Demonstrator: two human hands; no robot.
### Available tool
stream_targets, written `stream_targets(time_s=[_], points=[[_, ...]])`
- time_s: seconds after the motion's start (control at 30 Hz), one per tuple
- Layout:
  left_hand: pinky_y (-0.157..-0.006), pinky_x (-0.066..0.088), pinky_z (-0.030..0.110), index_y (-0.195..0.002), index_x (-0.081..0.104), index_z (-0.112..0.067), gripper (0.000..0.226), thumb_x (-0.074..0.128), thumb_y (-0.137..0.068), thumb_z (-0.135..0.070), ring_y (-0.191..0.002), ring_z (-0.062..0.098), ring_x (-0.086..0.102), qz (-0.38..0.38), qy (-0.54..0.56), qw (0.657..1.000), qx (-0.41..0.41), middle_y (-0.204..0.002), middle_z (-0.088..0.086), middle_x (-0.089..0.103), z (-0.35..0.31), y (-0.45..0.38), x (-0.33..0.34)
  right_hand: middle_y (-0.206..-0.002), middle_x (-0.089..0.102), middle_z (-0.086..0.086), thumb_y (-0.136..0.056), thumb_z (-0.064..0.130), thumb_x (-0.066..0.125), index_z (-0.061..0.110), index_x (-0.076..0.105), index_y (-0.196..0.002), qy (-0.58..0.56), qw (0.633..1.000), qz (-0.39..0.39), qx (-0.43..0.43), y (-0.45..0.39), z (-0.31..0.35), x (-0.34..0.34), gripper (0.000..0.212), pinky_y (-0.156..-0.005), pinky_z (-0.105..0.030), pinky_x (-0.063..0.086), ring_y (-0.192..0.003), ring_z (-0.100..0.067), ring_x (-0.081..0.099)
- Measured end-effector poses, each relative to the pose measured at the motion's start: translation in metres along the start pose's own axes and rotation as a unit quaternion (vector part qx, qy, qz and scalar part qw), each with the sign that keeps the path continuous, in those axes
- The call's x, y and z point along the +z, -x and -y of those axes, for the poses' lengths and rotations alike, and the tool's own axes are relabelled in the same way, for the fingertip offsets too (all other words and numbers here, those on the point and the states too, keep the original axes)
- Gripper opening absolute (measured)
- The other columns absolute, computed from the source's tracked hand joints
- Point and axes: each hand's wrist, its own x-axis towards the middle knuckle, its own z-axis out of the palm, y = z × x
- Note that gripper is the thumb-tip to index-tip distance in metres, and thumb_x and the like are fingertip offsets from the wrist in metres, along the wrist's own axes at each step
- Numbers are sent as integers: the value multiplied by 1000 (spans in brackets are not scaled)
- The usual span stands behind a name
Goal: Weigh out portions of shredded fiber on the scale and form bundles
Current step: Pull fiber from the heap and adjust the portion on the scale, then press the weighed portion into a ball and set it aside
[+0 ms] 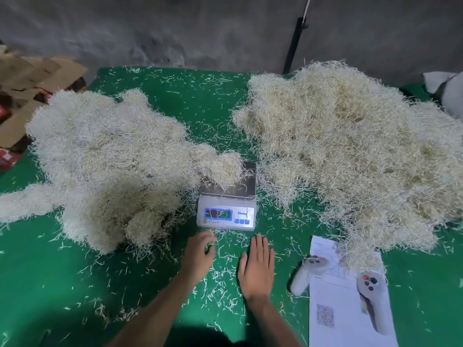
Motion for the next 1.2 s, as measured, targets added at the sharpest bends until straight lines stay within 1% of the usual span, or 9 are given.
stream_targets(time_s=[0.13, 0.3, 0.47, 0.63, 0.77, 0.93, 1.03, 1.1, 1.2], points=[[-127, 8, 33, -150, 46, -31, 52, 55, -101, -18, -153, 6, 10, 24, -54, 998, -12, -164, -17, 19, 7, 39, 31, -168, 23, -4, -107, 36, 26, 11, 37, -158, 6, 999, -35, -12, 8, 3, 6, 58, -127, -42, 7, -158, -19, 14], [-126, -3, 30, -156, 32, -33, 57, 48, -104, -16, -153, -2, -5, 18, -84, 996, 39, -167, -17, 11, 17, 67, 43, -168, 23, -5, -106, 37, 26, 11, 37, -157, 6, 999, -46, -15, 8, 2, 8, 58, -128, -42, 5, -158, -19, 13], [-118, 14, 22, -143, 52, -36, 45, 55, -101, -22, -146, 1, 26, 4, -71, 997, 37, -156, -22, 35, 13, 53, 29, -159, 43, -9, -106, 36, 36, 12, 53, -146, -13, 999, -50, 7, 4, 9, -3, 50, -126, -41, 18, -149, -24, 36], [-66, 51, 15, -129, 55, -32, 37, 61, -96, -17, -88, 7, 63, -132, 86, 987, -3, -117, -4, 64, -20, -21, -29, -115, 62, -5, -103, 28, 54, 11, 67, -120, -122, 975, -164, -85, -61, 47, -67, 27, -97, -44, 51, -104, -19, 57], [-93, 51, 31, -140, 48, -7, 54, 65, -90, -3, -111, 21, 57, -199, 33, 978, 57, -127, 11, 59, -51, -110, -82, -147, 51, -10, -99, 23, 59, 11, 51, -143, -69, 953, -145, -256, -127, 104, -115, 46, -119, -46, 36, -136, -25, 48], [-116, 37, 38, -154, 33, -6, 70, 66, -92, -7, -140, 30, 42, -34, -41, 994, 94, -149, 17, 49, -62, -179, -111, -166, 26, -12, -91, 25, 71, 11, 24, -159, 87, 950, -41, -296, -187, 145, -126, 84, -125, -45, 2, -155, -28, 22], [-90, 58, 44, -133, 56, 3, 45, 69, -91, -3, -101, 31, 67, 10, -53, 986, 159, -116, 26, 68, -55, -197, -118, -165, 29, -14, -94, 20, 66, 10, 23, -159, 120, 942, -24, -313, -204, 140, -117, 79, -123, -43, 2, -154, -30, 26], [-67, 60, 44, -111, 65, 10, 20, 64, -92, 2, -70, 31, 66, 39, -57, 978, 195, -90, 27, 69, -50, -204, -120, -156, 41, -12, -97, 27, 60, 12, 27, -157, 153, 932, -32, -328, -212, 133, -112, 70, -125, -46, 18, -146, -28, 38], [-56, 52, 41, -91, 61, -8, 9, 56, -98, -6, -59, 24, 56, 120, -77, 971, 190, -76, 14, 62, -52, -215, -124, -141, 52, -8, -97, 34, 60, 13, 34, -151, 205, 928, -11, -309, -219, 130, -109, 64, -121, -47, 27, -132, -24, 46]])
